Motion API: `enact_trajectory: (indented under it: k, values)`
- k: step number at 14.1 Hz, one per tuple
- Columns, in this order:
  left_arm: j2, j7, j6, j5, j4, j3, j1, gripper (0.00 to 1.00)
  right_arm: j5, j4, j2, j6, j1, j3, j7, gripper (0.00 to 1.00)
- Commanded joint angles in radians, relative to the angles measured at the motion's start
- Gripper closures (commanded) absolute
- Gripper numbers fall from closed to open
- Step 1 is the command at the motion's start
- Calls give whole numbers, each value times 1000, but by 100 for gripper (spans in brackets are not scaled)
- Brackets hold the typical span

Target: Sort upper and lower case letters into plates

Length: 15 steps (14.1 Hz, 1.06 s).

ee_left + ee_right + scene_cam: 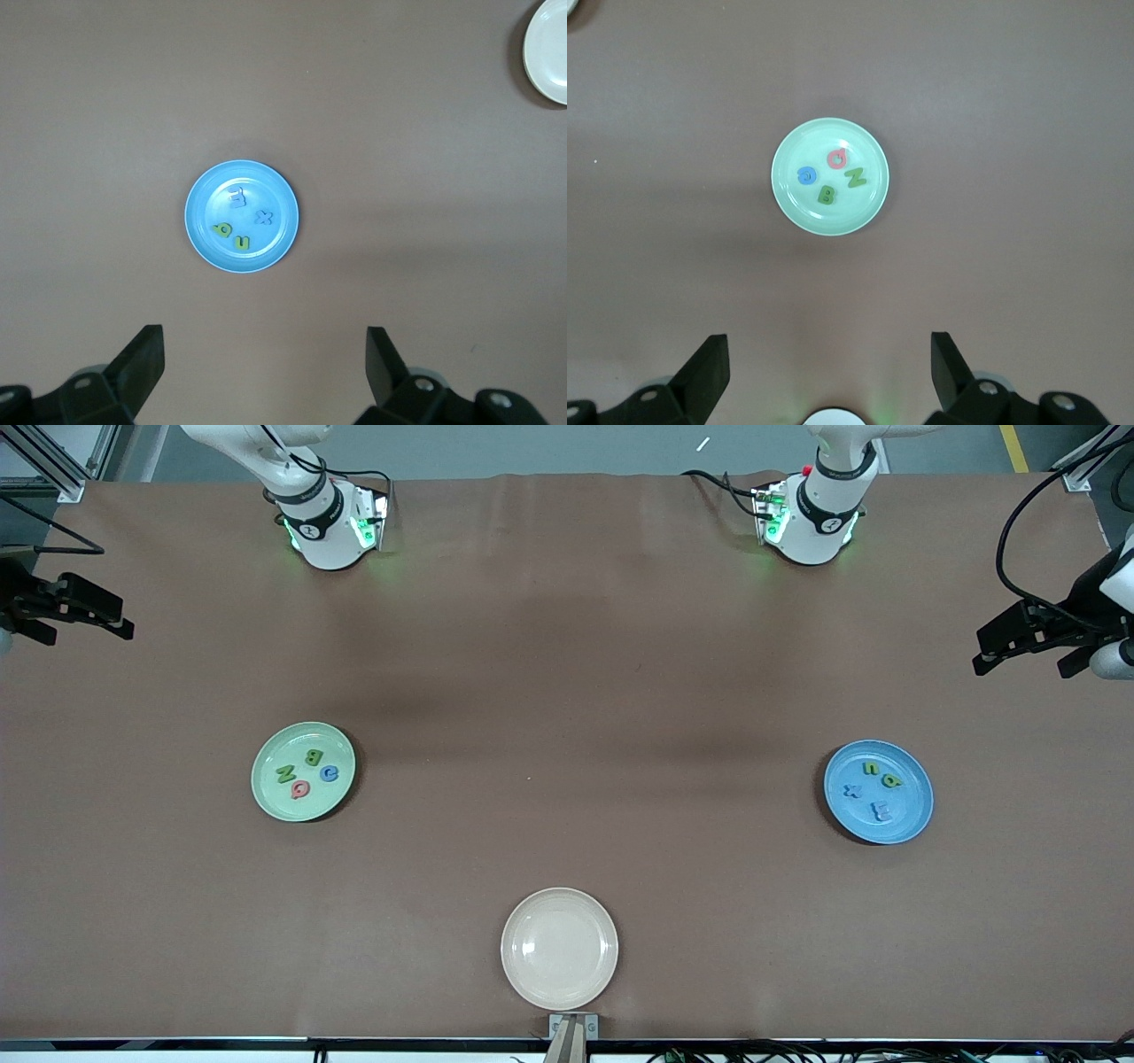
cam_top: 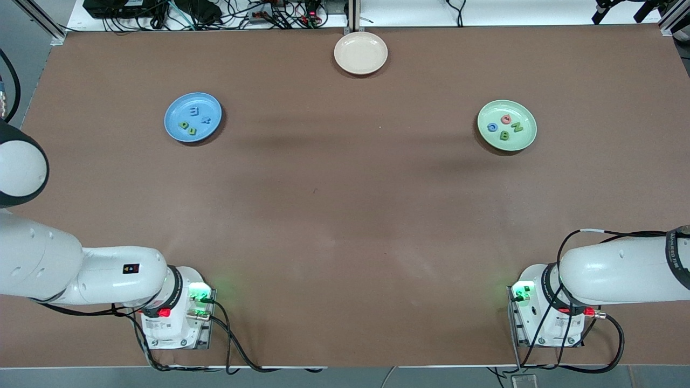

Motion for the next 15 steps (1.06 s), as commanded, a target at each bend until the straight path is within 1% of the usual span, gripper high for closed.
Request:
enact_trajectory:
  k: [1, 3, 6, 15]
  values:
    - [-7, 8, -31, -8, 14, 0, 6, 0, -1, -32, -36, 33, -2, -1, -12, 0]
    - [-7, 7, -31, -8, 14, -2, 6, 0, -4, -32, -36, 42, -2, -3, -15, 0]
    - [-8, 6, -31, -8, 14, -2, 6, 0, -35, -32, -39, 42, -1, -1, -15, 0]
    - [-15, 11, -31, -8, 11, -2, 6, 0, -27, -49, -47, 23, -4, -3, -12, 0]
